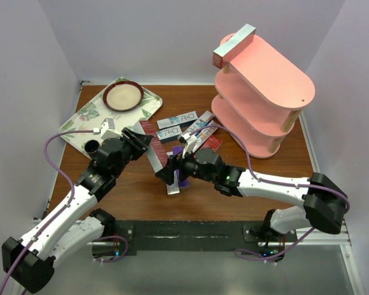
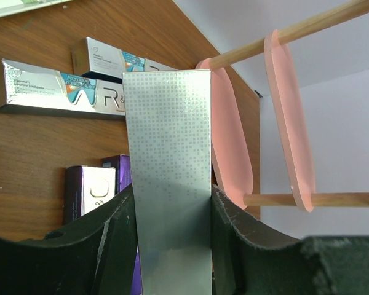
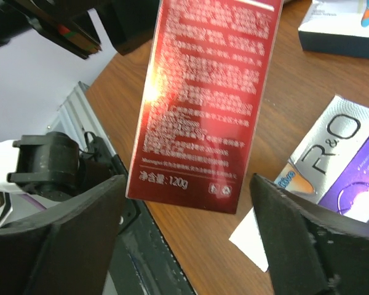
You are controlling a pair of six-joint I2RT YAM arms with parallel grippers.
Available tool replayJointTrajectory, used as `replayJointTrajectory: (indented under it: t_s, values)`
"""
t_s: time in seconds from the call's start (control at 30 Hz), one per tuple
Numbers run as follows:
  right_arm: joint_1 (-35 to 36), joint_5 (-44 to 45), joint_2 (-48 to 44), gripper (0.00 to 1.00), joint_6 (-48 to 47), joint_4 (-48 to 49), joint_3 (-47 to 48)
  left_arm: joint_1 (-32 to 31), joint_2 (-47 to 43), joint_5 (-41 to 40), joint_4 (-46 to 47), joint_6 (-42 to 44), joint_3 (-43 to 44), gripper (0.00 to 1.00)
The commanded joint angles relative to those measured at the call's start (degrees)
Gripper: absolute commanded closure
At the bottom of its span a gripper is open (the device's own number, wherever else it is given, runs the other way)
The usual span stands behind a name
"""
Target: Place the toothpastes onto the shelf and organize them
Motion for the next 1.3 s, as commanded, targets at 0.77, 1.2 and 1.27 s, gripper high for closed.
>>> replayJointTrajectory:
  t_s: [0.77, 1.2, 1.27]
  values:
    - [0.38, 7.05, -5.24, 0.62, -3.30, -5.99, 4.62, -0.10, -3.57, -1.43, 4.00, 10.59, 4.37, 0.06]
    - [0.38, 28.57, -17.81, 0.60, -10.51, -35.78, 15.25, -0.10, -13.76, -25.68, -4.01, 36.94, 7.19, 0.00]
    - [0.29, 31.83, -19.47, 0.60, -11.39, -40.69, 18.59, -0.01, -14.91, -27.01, -4.44, 39.24, 6.58, 0.00]
